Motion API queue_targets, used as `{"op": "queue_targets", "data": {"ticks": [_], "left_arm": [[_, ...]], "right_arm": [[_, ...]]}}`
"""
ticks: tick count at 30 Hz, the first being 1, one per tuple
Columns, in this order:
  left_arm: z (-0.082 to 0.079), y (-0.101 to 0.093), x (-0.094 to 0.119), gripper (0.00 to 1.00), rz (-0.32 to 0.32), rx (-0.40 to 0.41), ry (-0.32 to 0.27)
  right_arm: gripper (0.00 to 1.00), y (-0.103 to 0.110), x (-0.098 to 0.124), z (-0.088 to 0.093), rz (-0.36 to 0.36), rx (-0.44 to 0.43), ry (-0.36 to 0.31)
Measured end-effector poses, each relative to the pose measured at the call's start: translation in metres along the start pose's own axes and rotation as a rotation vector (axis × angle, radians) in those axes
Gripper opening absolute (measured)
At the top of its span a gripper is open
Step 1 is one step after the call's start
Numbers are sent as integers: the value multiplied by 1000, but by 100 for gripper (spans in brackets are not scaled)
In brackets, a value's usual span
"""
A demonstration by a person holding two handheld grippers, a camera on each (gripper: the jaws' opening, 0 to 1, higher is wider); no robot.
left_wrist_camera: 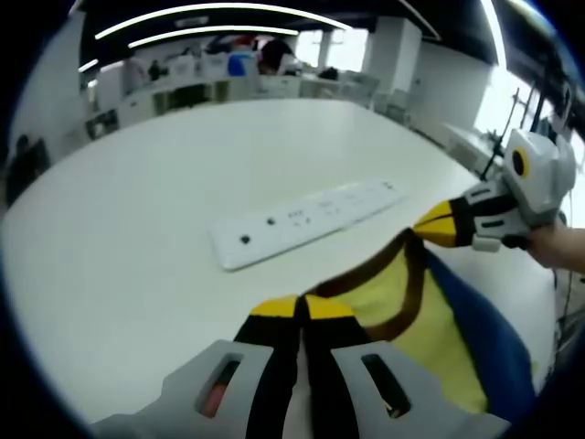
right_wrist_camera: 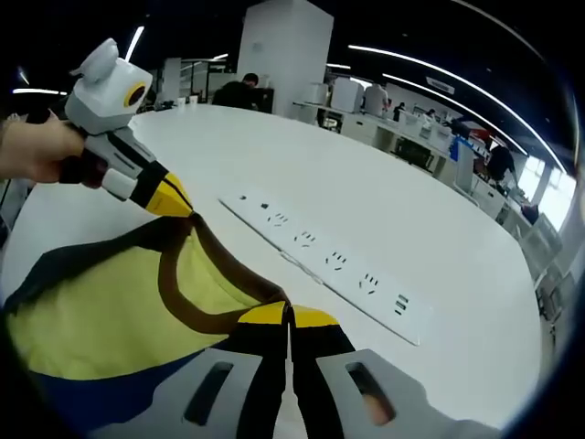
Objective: Fold the garment on the visible template until the final outline fits inside the template.
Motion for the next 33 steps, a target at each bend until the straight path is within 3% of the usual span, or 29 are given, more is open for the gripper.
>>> {"op": "queue_targets", "data": {"ticks": [12,19,33], "left_arm": [[8,8,-7,0,-25,3,10],[8,9,-10,0,-29,7,8],[-1,6,6,3,-29,37,-33]], "right_arm": [[1,-1,-14,7,2,24,16],[1,0,-16,8,7,97,29],[6,-4,-3,-3,35,84,9]]}}
Point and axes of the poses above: the point that each gripper's makers call its tool centre point, and the gripper's own axes: x roughly backward along the fingers, y roughly to its left, z roughly out of its underside, the point moved 1 cm from there along x, roughly backward along the fingers, and after that the axes turned 1 degree about -x, right-handed, at the moved point
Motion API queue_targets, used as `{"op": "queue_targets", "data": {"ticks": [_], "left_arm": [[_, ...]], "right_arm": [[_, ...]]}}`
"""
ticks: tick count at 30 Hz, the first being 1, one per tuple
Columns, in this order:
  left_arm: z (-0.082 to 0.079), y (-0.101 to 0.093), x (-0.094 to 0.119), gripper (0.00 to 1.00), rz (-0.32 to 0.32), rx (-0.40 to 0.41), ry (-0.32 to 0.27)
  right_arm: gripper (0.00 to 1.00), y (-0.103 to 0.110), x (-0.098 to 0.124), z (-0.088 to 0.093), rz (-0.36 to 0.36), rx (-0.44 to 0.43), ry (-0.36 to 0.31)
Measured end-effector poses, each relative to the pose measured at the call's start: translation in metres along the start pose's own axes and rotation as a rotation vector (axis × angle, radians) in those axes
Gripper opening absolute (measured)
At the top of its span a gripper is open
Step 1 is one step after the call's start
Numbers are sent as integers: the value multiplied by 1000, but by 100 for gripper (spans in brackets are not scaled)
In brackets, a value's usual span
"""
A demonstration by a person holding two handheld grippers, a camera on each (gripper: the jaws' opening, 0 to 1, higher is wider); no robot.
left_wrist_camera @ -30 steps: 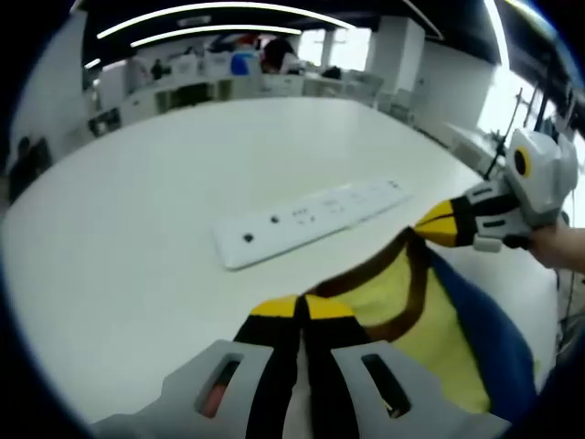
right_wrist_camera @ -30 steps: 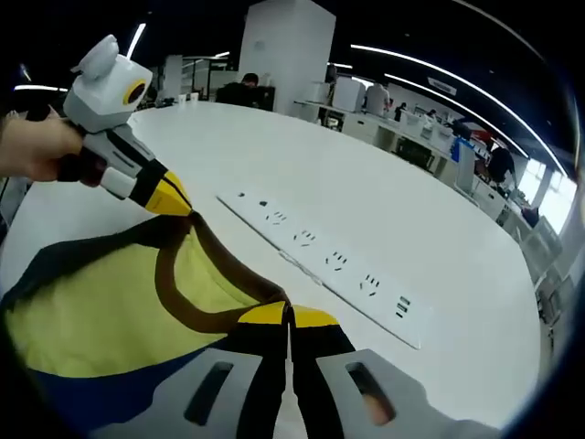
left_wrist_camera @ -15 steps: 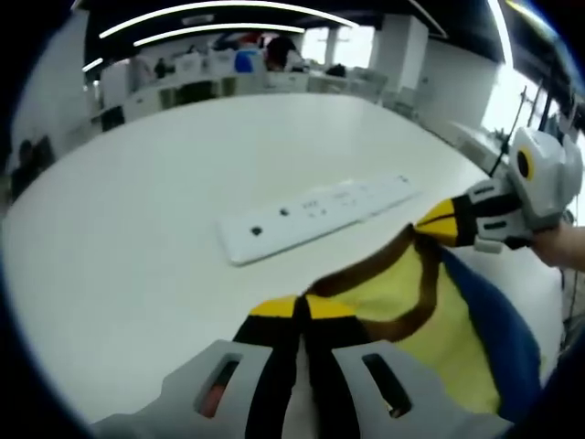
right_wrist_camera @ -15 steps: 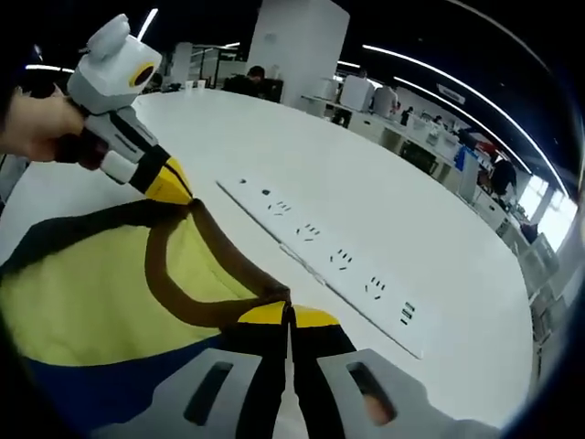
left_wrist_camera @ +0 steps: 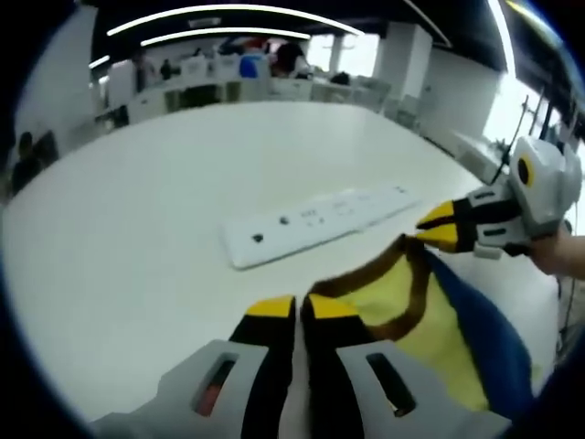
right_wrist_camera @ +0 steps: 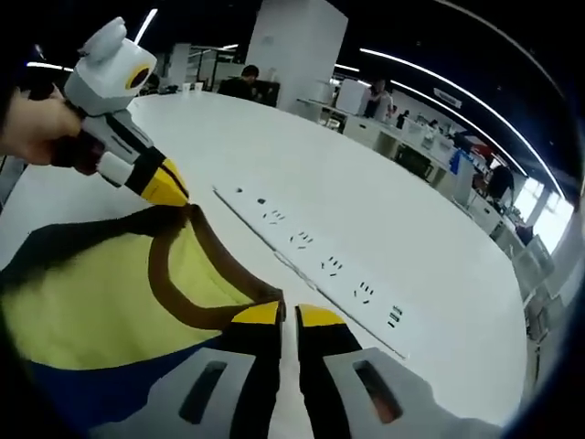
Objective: Fold the garment on the visible template until the final outline fits inside the template.
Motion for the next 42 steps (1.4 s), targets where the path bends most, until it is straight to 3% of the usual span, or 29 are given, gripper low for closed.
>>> {"op": "queue_targets", "data": {"ticks": [5,11,19,27,34,42], "left_arm": [[0,-3,10,12,0,4,-3],[-4,-12,34,15,11,13,-26],[3,-21,63,20,12,23,-17],[4,-40,105,23,23,4,-38],[-1,-56,139,34,45,-14,-81],[9,-78,183,38,52,-18,-103]], "right_arm": [[7,-2,14,-7,7,-13,-14],[10,2,44,-15,9,-40,-41],[15,12,78,-18,10,-78,-52],[21,26,118,-22,4,-130,-71],[28,33,152,-29,13,-214,-113],[30,60,196,-33,1,-229,-146]]}}
Point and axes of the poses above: the point that each gripper's makers call its tool centre point, and the gripper's own axes: x roughly backward along the fingers, y roughly to its left, z roughly out of its underside, the point moved 1 cm from there along x, roughly backward along the fingers, and after that the axes turned 1 degree about -x, right-handed, at the moved point
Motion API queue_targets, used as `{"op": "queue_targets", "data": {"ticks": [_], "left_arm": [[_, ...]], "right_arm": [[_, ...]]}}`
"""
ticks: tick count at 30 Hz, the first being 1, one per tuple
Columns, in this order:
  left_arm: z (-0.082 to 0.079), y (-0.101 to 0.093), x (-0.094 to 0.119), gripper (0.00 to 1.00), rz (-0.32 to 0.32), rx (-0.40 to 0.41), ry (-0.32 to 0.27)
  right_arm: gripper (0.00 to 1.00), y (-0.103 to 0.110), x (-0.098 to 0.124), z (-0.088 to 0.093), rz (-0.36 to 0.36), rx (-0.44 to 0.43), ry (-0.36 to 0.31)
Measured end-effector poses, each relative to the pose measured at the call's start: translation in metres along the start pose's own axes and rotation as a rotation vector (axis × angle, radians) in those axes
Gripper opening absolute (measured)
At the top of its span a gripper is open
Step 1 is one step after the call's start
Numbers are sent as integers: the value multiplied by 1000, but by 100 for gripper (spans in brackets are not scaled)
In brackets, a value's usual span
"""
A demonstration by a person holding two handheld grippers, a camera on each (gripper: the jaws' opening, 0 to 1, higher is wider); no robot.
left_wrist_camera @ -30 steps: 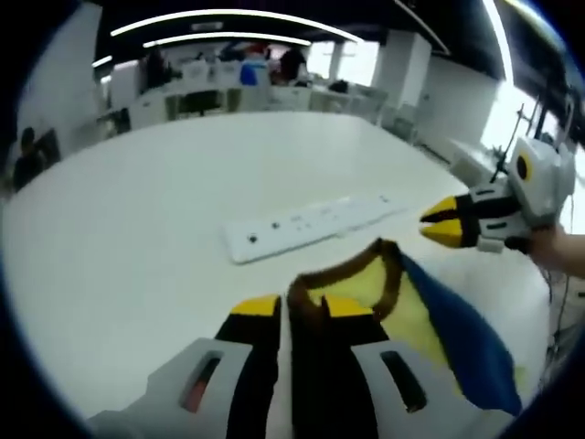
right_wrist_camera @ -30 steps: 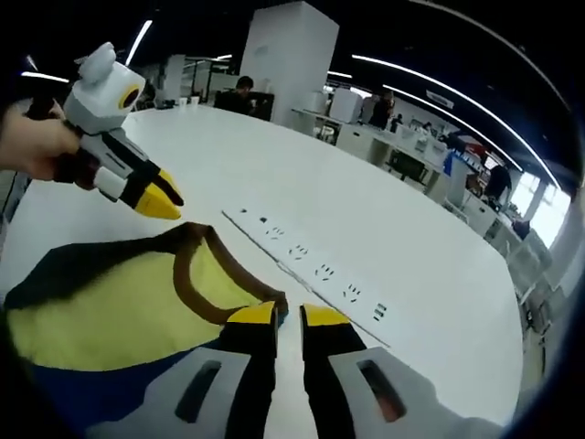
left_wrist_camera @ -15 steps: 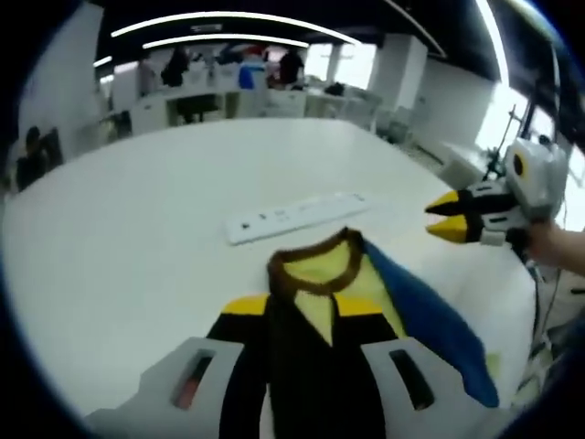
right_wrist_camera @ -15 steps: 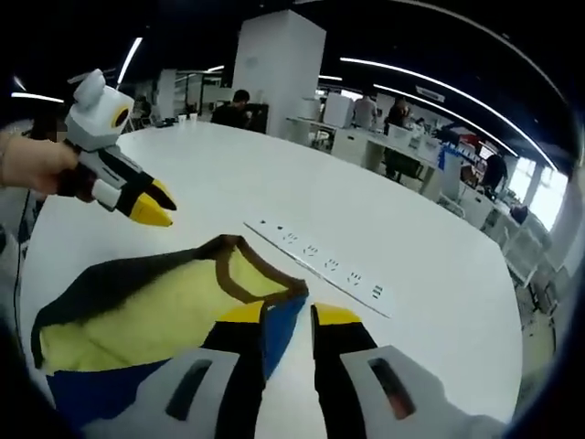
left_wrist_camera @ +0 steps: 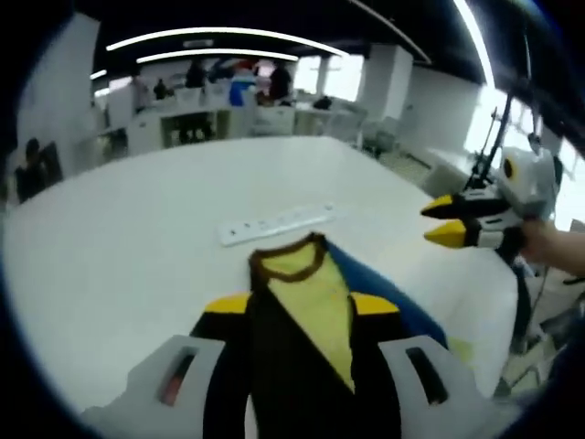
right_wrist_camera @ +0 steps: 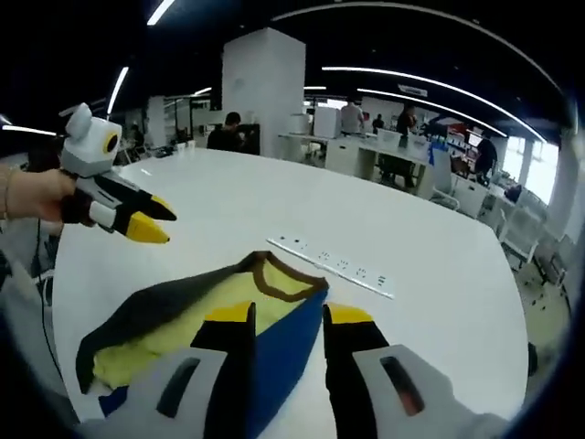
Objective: Fold the garment on the visible template until the final outline fits inside the template.
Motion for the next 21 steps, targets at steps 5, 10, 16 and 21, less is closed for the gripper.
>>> {"op": "queue_targets", "data": {"ticks": [5,10,16,21], "left_arm": [[7,-16,25,42,17,-7,-12],[18,-37,54,48,39,-31,-18],[29,-57,88,53,61,-44,-39],[38,-69,110,56,74,-49,-42]], "right_arm": [[30,15,27,0,-4,6,-16],[32,31,59,1,-3,4,-40],[34,48,92,7,-3,17,-46],[36,59,117,7,-3,19,-60]]}}
Point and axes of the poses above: the point that each gripper's makers call its tool centre point, and the gripper's own axes: x roughly backward along the fingers, y roughly to its left, z roughly out of its underside, the point moved 1 cm from there along x, roughly backward along the fingers, and after that the axes turned 1 degree about -x, right-handed, at the moved point
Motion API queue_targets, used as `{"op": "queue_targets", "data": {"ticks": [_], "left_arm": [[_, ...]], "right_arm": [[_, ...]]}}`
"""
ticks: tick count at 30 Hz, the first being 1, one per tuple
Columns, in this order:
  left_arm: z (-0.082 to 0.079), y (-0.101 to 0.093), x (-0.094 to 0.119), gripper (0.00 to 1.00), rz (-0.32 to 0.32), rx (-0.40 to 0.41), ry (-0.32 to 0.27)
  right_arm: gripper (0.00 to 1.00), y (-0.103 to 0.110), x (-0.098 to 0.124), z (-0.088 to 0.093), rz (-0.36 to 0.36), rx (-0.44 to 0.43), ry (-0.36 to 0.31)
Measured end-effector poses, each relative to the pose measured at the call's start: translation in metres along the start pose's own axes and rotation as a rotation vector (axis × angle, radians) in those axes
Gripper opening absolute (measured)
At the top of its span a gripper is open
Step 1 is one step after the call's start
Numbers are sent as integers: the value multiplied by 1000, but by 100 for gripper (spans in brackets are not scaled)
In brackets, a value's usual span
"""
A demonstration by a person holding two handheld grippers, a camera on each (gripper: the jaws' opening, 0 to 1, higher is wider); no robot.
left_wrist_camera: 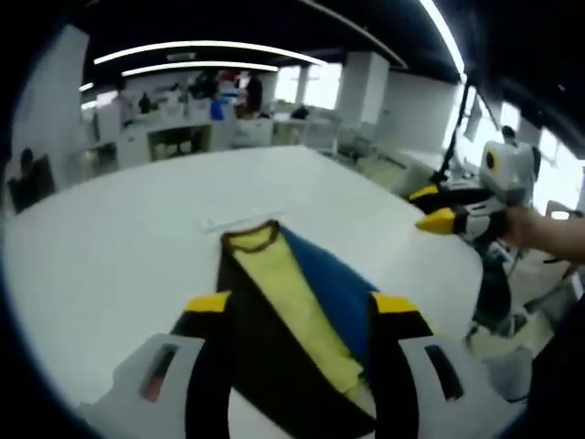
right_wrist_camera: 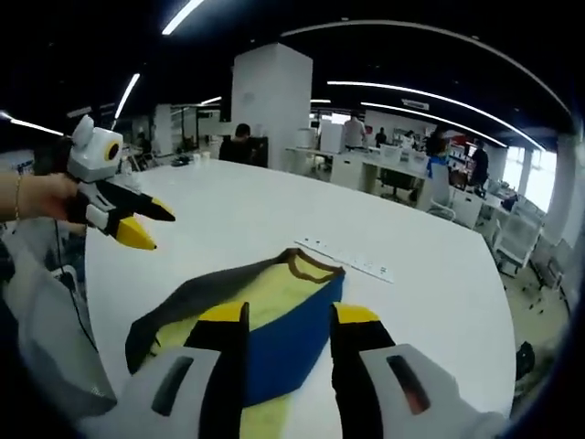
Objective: Fold the garment on the visible template until the final outline fits inside the template.
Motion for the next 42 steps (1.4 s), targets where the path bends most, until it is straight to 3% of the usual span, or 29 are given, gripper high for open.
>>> {"op": "queue_targets", "data": {"ticks": [10,17,21,25,33,42], "left_arm": [[12,-24,35,62,24,-2,-20],[15,-40,58,66,34,27,-58],[33,-46,61,67,41,39,-19],[43,-56,68,70,48,48,-5],[56,-70,80,78,43,84,5],[65,-64,107,86,-6,111,-4]], "right_arm": [[40,15,39,2,0,-33,-14],[41,20,72,16,28,-97,-29],[41,25,83,29,20,-88,2],[44,29,95,30,13,-76,5],[50,41,103,30,-7,-79,-2],[58,57,106,31,-40,-95,-1]]}}
Point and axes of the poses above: the point that each gripper's makers call its tool centre point, and the gripper's own axes: x roughly backward along the fingers, y roughly to its left, z roughly out of its underside, the point moved 1 cm from there along x, roughly backward along the fingers, and after that the axes turned 1 degree about -x, right-handed, at the moved point
